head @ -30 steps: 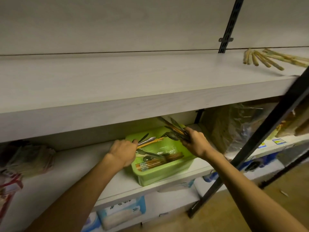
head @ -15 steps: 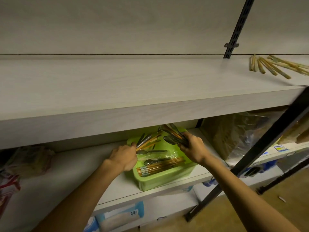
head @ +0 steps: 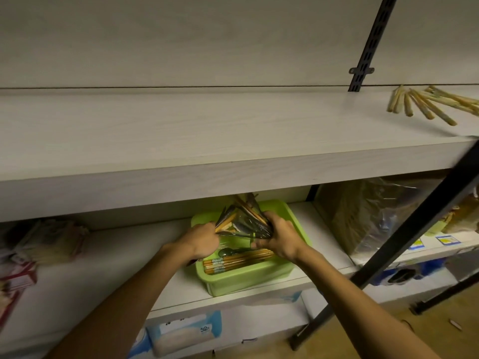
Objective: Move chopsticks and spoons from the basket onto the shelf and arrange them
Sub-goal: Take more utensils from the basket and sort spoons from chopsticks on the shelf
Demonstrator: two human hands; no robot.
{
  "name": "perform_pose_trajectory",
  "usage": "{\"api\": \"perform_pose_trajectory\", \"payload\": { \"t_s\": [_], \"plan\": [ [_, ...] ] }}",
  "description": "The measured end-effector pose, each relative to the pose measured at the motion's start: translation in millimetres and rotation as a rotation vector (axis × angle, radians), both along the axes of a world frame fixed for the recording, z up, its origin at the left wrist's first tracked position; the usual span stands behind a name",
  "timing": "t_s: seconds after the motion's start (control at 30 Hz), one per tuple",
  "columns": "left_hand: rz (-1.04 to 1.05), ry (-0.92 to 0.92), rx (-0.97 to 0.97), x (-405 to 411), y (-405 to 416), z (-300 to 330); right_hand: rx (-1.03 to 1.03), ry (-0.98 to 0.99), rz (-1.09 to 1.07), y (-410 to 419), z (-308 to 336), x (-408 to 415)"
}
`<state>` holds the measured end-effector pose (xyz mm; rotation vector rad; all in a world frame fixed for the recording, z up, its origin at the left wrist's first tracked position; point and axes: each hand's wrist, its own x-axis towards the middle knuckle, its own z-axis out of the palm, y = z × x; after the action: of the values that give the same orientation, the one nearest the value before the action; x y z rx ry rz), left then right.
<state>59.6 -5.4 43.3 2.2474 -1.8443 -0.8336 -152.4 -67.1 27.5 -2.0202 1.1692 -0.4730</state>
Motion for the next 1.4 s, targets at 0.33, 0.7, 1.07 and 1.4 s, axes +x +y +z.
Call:
{"api": "perform_pose_trajectory", "payload": {
  "t_s": [0.33, 0.7, 1.07, 1.4],
  "plan": [
    [-0.154, -0.465, -0.119, -11.9, 11.5, -1.8, -0.057, 0.151, 0.106, -2.4, 9.0, -23.8],
    [-0.208, -0.471, -0.154, -5.7, 19.6, -12.3, -0.042, 0.194, -0.119, 26.7, 11.1, -61.2],
    [-0.336, -0.493, -0.292, -0.1, 31.6, -13.7, 0.066, 0.021, -0.28, 68.3, 7.9, -91.9],
    [-0.674, -0.461, -0.431, -115.9, 11.8, 1.9, -0.014, -0.027, -0.525, 134.5, 26.6, -223.2]
  ]
}}
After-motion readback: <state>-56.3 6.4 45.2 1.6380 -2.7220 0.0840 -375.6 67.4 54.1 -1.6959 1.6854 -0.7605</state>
